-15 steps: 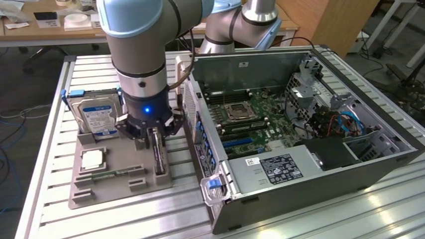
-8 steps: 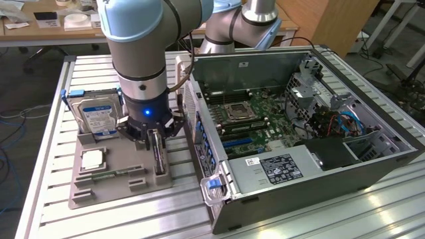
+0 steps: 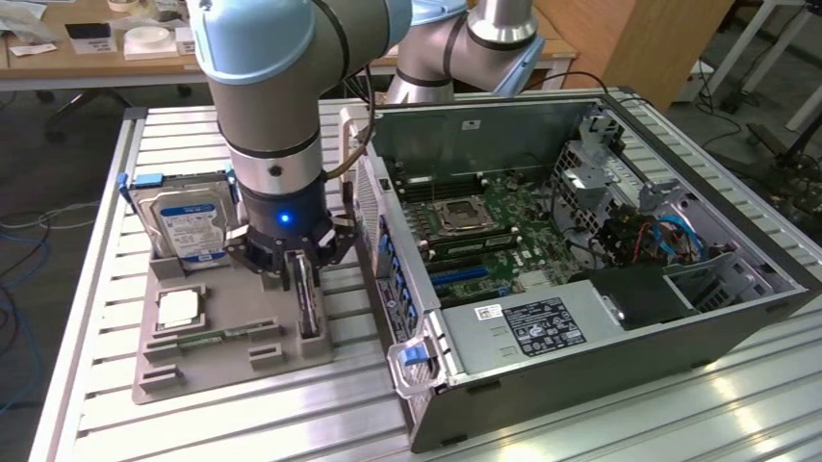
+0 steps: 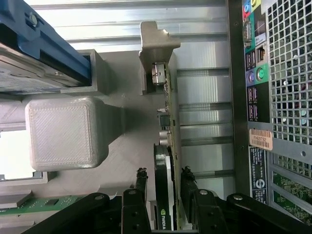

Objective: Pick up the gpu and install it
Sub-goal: 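Pick up the gpu and move the gpu toward the slot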

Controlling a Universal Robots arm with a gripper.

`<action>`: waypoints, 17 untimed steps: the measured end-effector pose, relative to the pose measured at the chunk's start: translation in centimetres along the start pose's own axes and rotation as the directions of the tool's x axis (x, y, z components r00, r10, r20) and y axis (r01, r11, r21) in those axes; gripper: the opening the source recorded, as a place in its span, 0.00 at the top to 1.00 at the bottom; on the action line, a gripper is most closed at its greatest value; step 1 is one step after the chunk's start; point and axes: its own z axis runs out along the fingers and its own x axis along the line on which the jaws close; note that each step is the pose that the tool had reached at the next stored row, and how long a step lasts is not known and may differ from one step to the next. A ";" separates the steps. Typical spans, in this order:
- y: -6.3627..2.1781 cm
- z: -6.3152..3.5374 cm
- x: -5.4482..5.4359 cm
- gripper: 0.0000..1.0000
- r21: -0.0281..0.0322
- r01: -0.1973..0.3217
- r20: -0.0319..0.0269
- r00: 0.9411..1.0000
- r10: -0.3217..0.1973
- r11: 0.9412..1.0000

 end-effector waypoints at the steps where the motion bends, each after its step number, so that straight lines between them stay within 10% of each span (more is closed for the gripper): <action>1: 0.00 0.00 0.0 0.58 0.000 0.000 0.000 1.000 0.000 1.000; 17: 0.00 0.37 -0.1 0.58 0.000 0.000 0.000 1.000 0.000 1.000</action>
